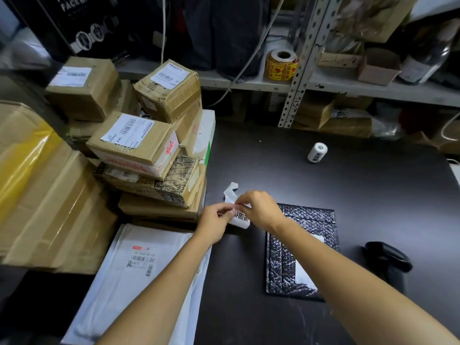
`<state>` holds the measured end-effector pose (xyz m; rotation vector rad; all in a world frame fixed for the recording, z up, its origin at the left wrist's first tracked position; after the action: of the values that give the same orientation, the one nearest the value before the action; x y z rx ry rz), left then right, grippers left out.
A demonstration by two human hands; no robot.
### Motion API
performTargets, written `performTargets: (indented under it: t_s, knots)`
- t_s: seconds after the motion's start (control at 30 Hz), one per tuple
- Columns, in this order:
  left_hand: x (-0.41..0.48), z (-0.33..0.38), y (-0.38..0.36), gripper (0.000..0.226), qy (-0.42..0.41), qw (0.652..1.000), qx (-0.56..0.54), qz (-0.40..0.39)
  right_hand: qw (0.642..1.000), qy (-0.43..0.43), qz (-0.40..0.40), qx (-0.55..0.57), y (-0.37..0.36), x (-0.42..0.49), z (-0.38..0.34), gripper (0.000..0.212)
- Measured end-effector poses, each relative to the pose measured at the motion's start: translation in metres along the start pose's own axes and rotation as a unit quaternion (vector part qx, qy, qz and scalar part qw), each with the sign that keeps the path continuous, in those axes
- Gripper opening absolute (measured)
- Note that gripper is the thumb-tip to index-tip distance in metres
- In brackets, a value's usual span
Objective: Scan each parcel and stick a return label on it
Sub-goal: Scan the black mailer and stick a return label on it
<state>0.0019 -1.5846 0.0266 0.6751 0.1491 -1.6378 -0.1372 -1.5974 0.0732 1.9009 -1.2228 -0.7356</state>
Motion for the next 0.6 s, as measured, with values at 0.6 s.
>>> performTargets:
  t_s: [0.6]
  knots:
    - [-0.020, -0.002, 0.009, 0.040, 0.074, 0.991, -0.031, 0.102, 0.952, -0.208, 0.198, 0.108, 0.087, -0.063, 0.066, 0.013]
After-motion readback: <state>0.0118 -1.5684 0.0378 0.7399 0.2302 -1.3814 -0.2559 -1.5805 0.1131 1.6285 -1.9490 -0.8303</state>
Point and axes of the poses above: each hand's wrist, its own x-axis towards the middle knuckle, its own y-axis out of the back of the hand, z = x × y, the point moved 6 cm from there along x, towards the middle knuckle, and after that the axes turned 10 degrees about y, right-handed, at the moved point
